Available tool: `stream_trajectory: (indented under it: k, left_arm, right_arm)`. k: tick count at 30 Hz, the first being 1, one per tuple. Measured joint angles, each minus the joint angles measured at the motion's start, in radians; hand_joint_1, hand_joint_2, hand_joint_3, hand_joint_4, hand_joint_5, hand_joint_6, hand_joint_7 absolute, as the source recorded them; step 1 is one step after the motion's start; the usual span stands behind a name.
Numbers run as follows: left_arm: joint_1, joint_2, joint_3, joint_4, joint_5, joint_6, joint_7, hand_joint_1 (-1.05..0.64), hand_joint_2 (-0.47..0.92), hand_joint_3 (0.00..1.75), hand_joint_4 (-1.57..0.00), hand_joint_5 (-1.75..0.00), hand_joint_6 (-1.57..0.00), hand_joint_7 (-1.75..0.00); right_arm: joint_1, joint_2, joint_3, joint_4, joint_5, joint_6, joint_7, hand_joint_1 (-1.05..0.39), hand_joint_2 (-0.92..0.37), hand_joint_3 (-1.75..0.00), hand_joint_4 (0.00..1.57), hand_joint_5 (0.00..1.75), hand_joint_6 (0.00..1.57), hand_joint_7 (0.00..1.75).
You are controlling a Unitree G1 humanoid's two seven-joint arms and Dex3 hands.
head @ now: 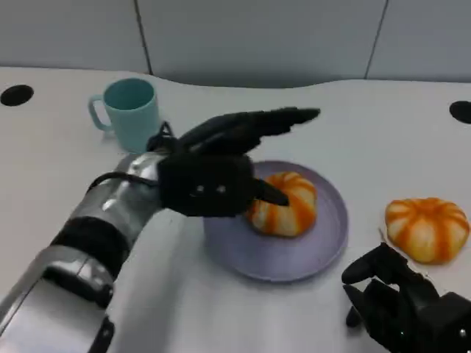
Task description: Grasp the bread from the table and place it into the plate.
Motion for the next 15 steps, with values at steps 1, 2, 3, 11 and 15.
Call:
stream_trajectory:
  k: [1, 2, 3, 11, 15]
  left_arm:
    - [0.023, 0.012, 0.018, -0.019, -0.027, 0.001, -0.027, -0.71, 0.92, 0.13, -0.07, -0.04, -0.11, -0.02]
    - [0.040, 0.021, 0.028, -0.029, -0.044, 0.004, -0.047, -0.70, 0.92, 0.12, -0.10, -0.05, -0.13, -0.04]
    - [0.068, 0.029, 0.051, -0.058, -0.089, 0.012, -0.087, -0.70, 0.92, 0.12, -0.11, -0.06, -0.15, -0.04]
    - [0.444, 0.028, 0.290, -0.424, -0.562, 0.239, -0.295, -0.66, 0.92, 0.22, -0.41, -0.81, -0.51, -0.19]
    - [0.600, 0.024, 0.358, -0.564, -0.692, 0.404, -0.322, -0.63, 0.92, 0.26, -0.35, -1.18, -0.53, -0.36]
  right_arm:
    - [0.000, 0.000, 0.000, 0.000, 0.000, 0.000, 0.000, -0.30, -0.92, -0.33, 0.59, 1.75, 0.34, 1.75]
    - [0.001, -0.001, 0.000, 0.000, 0.001, 0.000, 0.000, -0.30, -0.92, -0.33, 0.58, 1.75, 0.34, 1.75]
    - [0.000, -0.001, 0.001, 0.000, 0.002, -0.001, 0.001, -0.30, -0.92, -0.33, 0.58, 1.75, 0.35, 1.75]
    - [0.005, -0.012, -0.006, -0.006, 0.014, -0.006, 0.013, -0.30, -0.92, -0.33, 0.55, 1.75, 0.34, 1.75]
    - [0.002, -0.017, -0.012, -0.007, 0.019, -0.003, 0.019, -0.30, -0.92, -0.33, 0.56, 1.75, 0.34, 1.75]
